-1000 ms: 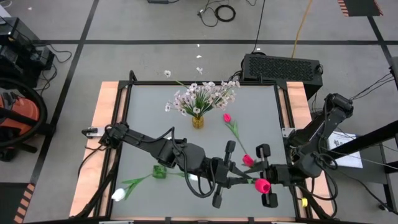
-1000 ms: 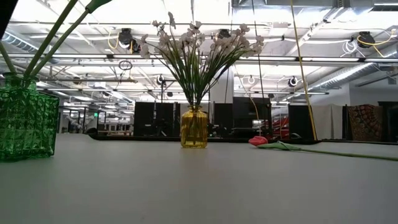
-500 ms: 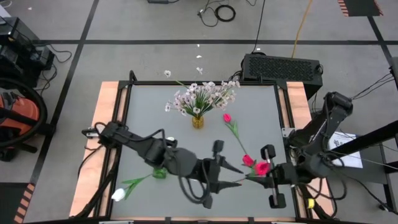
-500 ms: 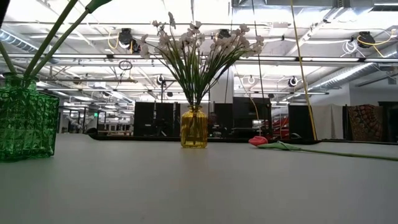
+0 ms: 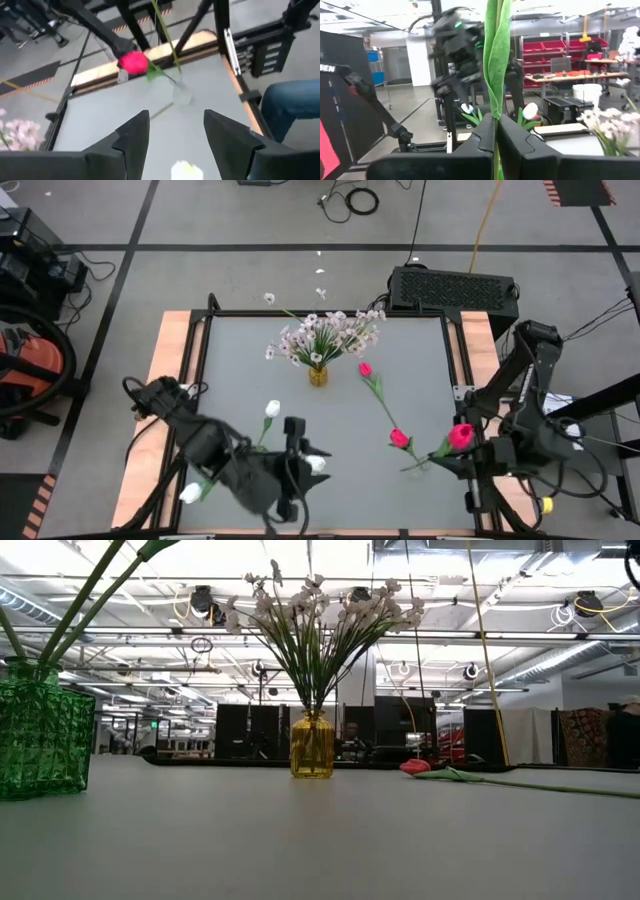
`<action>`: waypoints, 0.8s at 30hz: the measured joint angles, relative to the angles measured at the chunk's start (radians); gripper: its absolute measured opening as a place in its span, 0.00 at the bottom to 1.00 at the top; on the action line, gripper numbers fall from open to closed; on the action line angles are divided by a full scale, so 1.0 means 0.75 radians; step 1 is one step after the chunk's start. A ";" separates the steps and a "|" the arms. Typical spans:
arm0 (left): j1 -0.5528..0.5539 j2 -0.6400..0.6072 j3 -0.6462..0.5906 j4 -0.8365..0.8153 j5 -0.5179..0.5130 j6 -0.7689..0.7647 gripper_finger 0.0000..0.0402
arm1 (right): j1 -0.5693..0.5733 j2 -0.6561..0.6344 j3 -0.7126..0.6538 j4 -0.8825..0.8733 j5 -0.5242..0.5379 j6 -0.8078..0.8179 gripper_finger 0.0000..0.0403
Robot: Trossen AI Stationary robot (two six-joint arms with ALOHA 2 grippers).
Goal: Sort flowers into vase by color
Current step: Put the bottom red flower into the transparent vase
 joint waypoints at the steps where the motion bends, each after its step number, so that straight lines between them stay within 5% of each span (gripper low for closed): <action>1: -0.017 0.001 -0.029 -0.002 -0.027 -0.015 0.49 | 0.022 -0.006 0.000 0.000 0.032 0.002 0.00; 8: -0.070 0.004 -0.256 0.145 -0.119 -0.065 0.49 | 0.174 -0.010 0.000 -0.023 0.286 0.026 0.00; 13: -0.065 0.005 -0.446 0.360 -0.076 -0.090 0.49 | 0.252 -0.009 0.000 -0.179 0.493 0.249 0.00; 24: -0.083 0.006 -0.654 0.620 0.090 -0.146 0.49 | 0.228 -0.005 0.000 -0.780 0.501 0.876 0.00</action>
